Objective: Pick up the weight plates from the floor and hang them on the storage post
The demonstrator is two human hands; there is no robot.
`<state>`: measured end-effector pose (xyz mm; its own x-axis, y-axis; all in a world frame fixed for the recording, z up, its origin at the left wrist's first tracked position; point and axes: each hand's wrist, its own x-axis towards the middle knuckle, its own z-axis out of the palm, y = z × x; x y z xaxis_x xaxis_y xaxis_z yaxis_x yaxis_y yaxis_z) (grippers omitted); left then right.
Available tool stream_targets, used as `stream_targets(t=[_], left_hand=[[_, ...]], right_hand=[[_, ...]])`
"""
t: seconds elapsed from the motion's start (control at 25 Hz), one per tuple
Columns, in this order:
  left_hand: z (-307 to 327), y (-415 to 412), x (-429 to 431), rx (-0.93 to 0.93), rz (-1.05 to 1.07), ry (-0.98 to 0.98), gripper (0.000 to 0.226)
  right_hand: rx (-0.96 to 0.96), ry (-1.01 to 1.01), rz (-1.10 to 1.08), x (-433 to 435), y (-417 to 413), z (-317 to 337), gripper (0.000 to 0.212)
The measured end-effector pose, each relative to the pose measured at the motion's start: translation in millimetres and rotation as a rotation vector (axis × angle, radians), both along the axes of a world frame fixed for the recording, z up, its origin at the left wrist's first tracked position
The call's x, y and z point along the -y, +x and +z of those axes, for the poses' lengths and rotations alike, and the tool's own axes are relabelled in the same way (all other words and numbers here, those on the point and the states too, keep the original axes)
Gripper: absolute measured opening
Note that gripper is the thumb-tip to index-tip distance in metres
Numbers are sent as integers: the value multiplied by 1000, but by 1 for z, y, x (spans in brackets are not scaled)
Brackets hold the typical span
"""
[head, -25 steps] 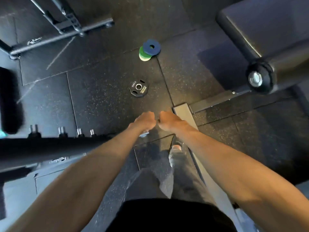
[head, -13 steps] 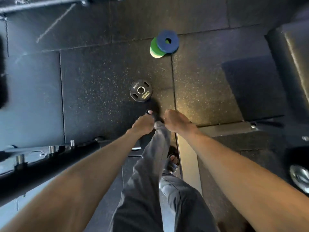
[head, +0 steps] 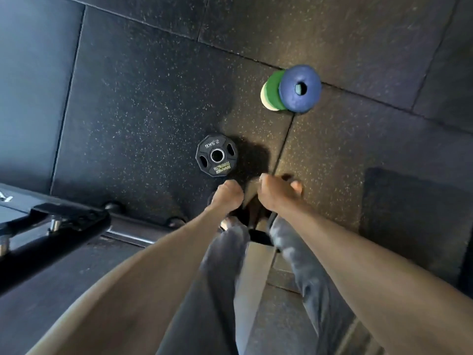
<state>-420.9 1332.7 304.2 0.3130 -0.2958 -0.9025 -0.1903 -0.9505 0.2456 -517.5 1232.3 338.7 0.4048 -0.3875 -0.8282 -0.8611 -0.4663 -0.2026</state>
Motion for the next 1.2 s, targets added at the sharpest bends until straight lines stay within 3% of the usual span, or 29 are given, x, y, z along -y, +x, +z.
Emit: stream_targets(t=[0.28,0.44,0.6,0.8,1.0,1.2], left_hand=[[-110,30,88,47,442,81,39],[-208,41,121,61,626,178,47],[-274,36,145,192,769,291,60],[-325,30,146,291,811,408,61],[-350,32,142,421,678,462,59],[-358,38,120,537,616,420,38]], right_hand=[[-56,82,159,106,62,-114,32],[-47,-45,235,166,81,-218,35],[-69,-232,198,203,83,-299,39],[-55,-376,133,214,75,-348,51],[48,-584,99,223,72,-366,65],[-41,-534,55,262,77,-375,123]])
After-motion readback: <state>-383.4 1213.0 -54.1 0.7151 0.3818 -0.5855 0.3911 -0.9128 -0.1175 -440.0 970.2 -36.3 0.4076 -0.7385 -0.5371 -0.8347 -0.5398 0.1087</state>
